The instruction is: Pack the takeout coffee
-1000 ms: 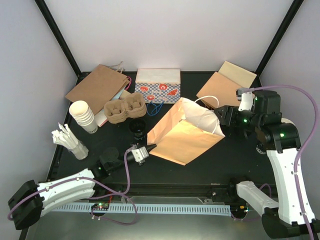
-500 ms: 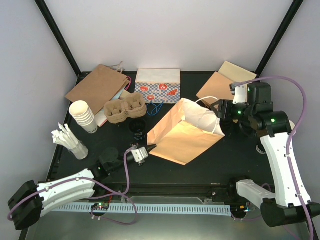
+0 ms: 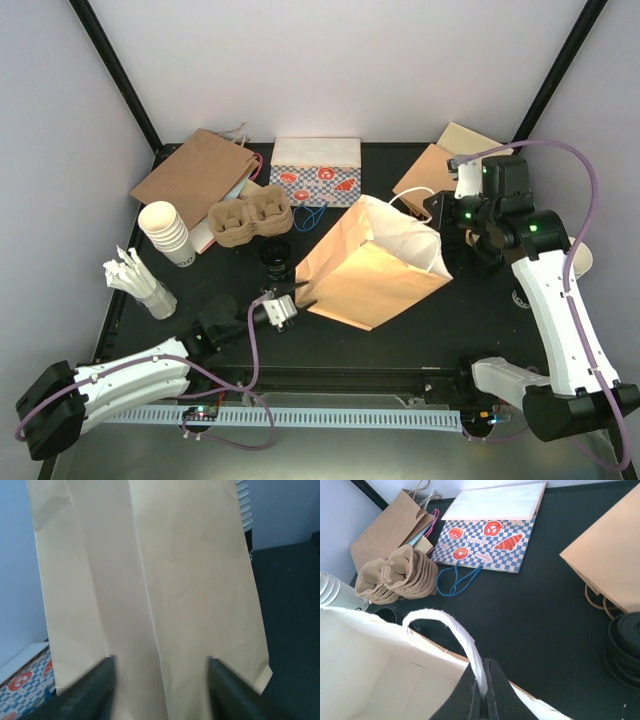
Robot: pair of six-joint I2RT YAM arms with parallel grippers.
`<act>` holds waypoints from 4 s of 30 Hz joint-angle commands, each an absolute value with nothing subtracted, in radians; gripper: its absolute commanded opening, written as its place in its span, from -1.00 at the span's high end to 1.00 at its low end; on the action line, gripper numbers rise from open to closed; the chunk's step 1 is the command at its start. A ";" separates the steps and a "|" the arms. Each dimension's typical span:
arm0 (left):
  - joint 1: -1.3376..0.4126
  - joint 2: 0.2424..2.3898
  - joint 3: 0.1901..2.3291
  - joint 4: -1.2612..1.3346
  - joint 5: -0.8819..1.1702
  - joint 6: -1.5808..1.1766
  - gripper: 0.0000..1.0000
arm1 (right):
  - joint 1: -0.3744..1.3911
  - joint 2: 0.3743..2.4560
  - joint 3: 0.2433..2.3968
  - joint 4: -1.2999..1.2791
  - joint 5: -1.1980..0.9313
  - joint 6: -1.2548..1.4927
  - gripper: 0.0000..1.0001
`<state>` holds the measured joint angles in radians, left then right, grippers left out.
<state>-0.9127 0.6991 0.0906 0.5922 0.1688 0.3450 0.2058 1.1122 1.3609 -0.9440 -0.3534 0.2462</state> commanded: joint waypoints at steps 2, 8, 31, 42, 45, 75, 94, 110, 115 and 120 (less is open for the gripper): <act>-0.919 0.639 0.109 0.593 0.173 0.270 -0.53 | 0.242 1.138 1.456 -0.918 -0.296 0.209 0.98; -0.920 0.517 0.266 0.405 0.002 0.028 -0.98 | 0.303 1.168 1.555 -0.961 -0.288 0.147 0.98; -0.887 1.025 1.227 -0.487 0.036 0.093 -0.98 | 0.522 1.214 1.574 -1.012 -0.299 0.069 0.95; -0.862 1.034 1.139 -0.283 0.144 0.378 -0.97 | 0.539 1.201 1.605 -1.087 -0.345 0.043 0.93; -0.862 1.088 1.176 -0.324 0.190 0.383 -0.93 | 0.547 1.201 1.601 -1.090 -0.344 0.041 0.93; -0.861 1.536 1.532 -0.644 0.266 0.595 0.54 | 0.565 1.158 1.584 -1.073 -0.337 0.065 0.67; -0.859 1.602 1.729 -0.792 -0.030 0.038 0.97 | 0.565 1.031 1.528 -1.077 -0.100 0.207 -0.43; -0.859 1.595 1.720 -0.798 -0.151 -0.101 0.96 | 0.565 0.944 1.325 -0.821 -0.150 0.600 -0.51; -0.860 1.591 1.700 -0.784 -0.198 -0.123 0.94 | 0.565 0.915 1.217 -0.652 -0.230 0.814 -0.47; -0.859 1.590 1.699 -0.781 -0.204 -0.142 0.93 | 0.566 0.900 1.134 -0.520 -0.274 0.925 -0.46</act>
<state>-0.8623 1.6035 1.6970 -0.7883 -0.1707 -0.1040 0.5598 0.9188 1.1709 -0.6830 -0.2272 0.7731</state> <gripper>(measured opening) 0.036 0.730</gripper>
